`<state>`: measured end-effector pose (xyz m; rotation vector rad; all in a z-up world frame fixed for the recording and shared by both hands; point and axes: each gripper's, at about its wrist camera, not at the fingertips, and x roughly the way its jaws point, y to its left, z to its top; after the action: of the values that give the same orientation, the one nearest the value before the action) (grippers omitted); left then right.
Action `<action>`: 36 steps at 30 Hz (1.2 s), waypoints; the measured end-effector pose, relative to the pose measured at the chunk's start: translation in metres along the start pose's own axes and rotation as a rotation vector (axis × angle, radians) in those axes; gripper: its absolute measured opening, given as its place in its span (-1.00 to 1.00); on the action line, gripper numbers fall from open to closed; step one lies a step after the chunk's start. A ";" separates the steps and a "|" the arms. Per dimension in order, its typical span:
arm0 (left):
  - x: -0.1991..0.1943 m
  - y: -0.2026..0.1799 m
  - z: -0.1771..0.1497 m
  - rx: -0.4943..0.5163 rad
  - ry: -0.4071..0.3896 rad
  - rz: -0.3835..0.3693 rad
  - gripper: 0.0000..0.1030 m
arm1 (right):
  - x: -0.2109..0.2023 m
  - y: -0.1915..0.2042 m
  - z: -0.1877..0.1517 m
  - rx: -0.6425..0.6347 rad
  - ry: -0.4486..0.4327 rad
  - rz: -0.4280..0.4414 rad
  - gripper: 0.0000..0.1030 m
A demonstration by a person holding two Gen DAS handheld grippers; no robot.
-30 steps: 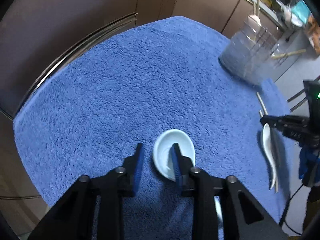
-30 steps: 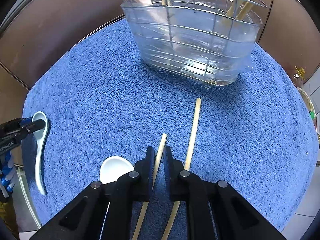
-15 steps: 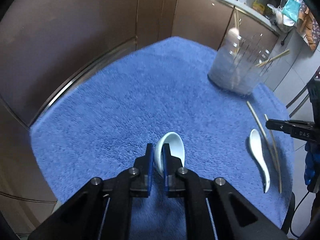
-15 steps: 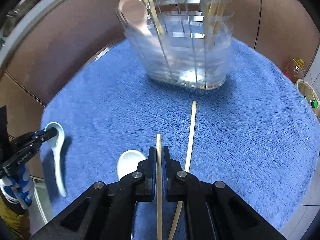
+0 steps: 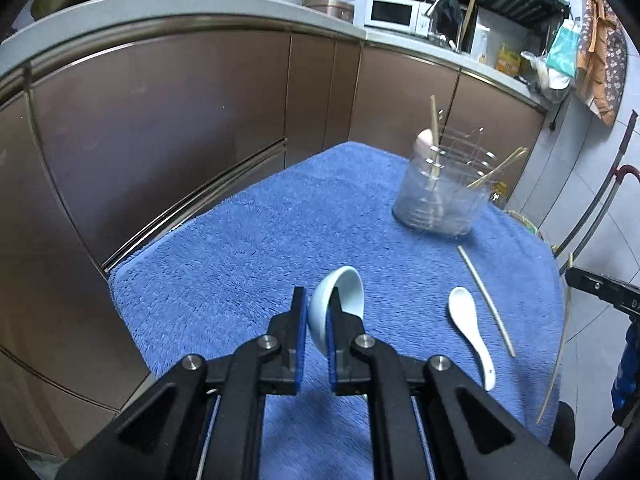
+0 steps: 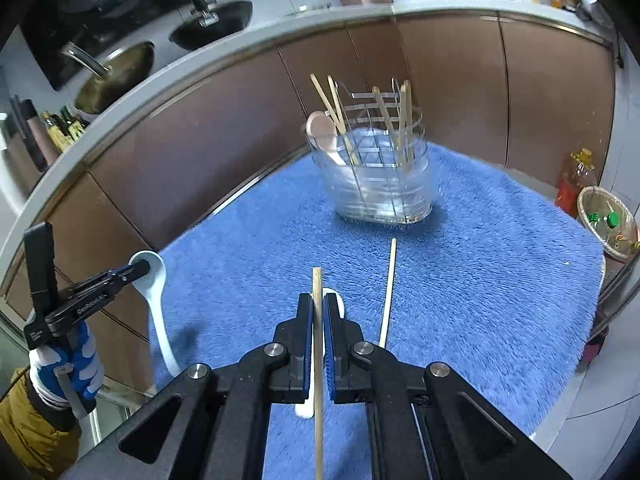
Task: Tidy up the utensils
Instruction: 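Lift the spoon and chopstick over the holder and open both tools to drop them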
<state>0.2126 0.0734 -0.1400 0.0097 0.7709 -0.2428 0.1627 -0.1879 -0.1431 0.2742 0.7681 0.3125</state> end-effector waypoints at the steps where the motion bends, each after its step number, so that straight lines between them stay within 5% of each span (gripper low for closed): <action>1: -0.005 -0.002 -0.001 0.001 -0.007 0.001 -0.85 | -0.005 0.003 -0.002 -0.004 -0.014 -0.001 -0.89; 18: -0.051 -0.038 0.017 -0.001 -0.100 -0.012 -0.85 | -0.079 0.013 0.012 -0.021 -0.238 0.004 -0.89; 25: -0.046 -0.076 0.071 0.031 -0.175 -0.059 -0.85 | -0.089 0.009 0.052 -0.042 -0.363 0.021 -0.89; 36: 0.017 -0.146 0.186 0.012 -0.351 -0.039 -0.85 | -0.066 -0.001 0.174 -0.061 -0.688 0.009 -0.89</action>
<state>0.3200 -0.0900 -0.0066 -0.0359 0.4202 -0.2774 0.2425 -0.2357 0.0178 0.3027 0.0790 0.2274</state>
